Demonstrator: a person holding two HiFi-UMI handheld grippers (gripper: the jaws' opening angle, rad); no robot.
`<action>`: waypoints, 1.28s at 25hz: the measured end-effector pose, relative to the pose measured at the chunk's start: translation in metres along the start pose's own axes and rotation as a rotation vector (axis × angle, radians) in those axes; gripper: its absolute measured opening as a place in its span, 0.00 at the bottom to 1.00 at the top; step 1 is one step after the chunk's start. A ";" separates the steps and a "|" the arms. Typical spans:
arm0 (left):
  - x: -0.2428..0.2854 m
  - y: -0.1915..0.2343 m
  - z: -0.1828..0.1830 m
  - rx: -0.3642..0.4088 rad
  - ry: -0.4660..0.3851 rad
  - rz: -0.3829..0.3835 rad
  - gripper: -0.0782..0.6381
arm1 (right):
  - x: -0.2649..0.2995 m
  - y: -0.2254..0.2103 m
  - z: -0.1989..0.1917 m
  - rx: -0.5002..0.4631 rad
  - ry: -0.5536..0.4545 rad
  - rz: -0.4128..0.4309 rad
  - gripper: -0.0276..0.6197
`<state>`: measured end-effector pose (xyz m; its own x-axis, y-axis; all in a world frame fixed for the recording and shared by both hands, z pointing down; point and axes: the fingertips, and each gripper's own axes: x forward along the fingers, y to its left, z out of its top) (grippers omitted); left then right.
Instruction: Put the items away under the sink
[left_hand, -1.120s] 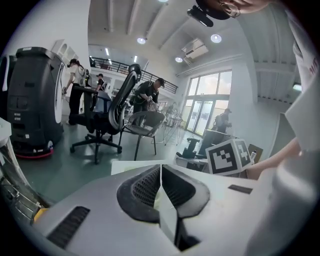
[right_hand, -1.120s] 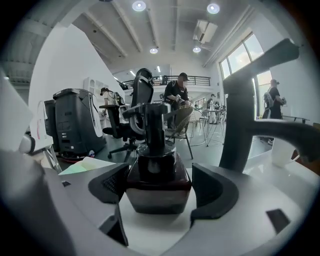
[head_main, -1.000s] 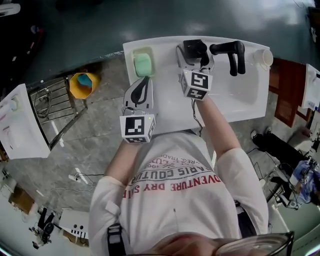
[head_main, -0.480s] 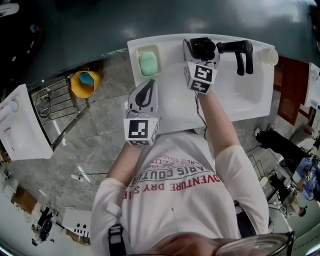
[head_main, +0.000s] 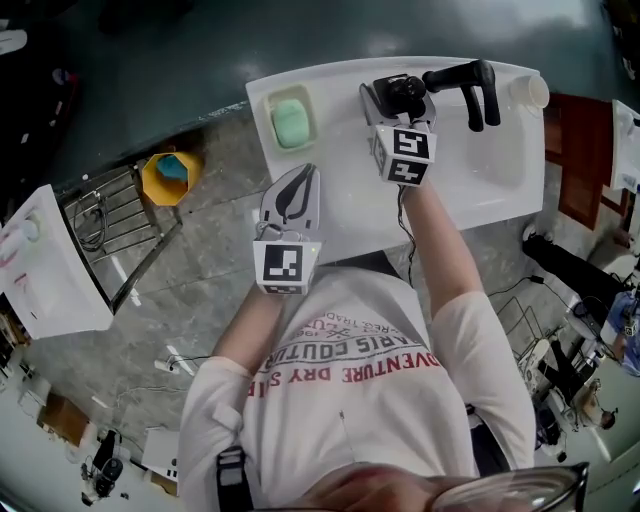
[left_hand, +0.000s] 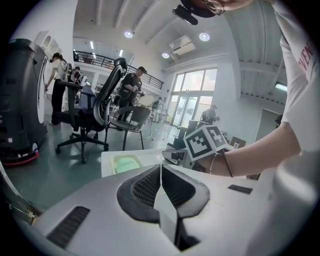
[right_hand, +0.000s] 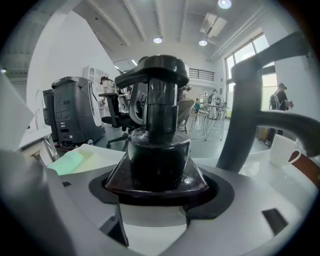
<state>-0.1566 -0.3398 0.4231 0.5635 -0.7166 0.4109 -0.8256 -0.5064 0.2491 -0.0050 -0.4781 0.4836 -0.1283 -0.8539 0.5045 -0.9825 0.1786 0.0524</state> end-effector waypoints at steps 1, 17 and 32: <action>-0.001 -0.001 -0.001 0.003 0.000 0.000 0.15 | -0.006 0.001 -0.003 0.008 0.001 0.008 0.62; -0.071 -0.168 -0.039 0.066 -0.102 -0.005 0.15 | -0.232 -0.020 -0.058 -0.013 -0.093 0.137 0.62; -0.168 -0.256 -0.148 -0.038 -0.080 0.236 0.15 | -0.391 -0.049 -0.203 -0.048 0.006 0.270 0.62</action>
<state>-0.0438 -0.0187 0.4203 0.3547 -0.8490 0.3916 -0.9341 -0.3033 0.1884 0.1204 -0.0542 0.4589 -0.3840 -0.7692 0.5108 -0.9052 0.4228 -0.0439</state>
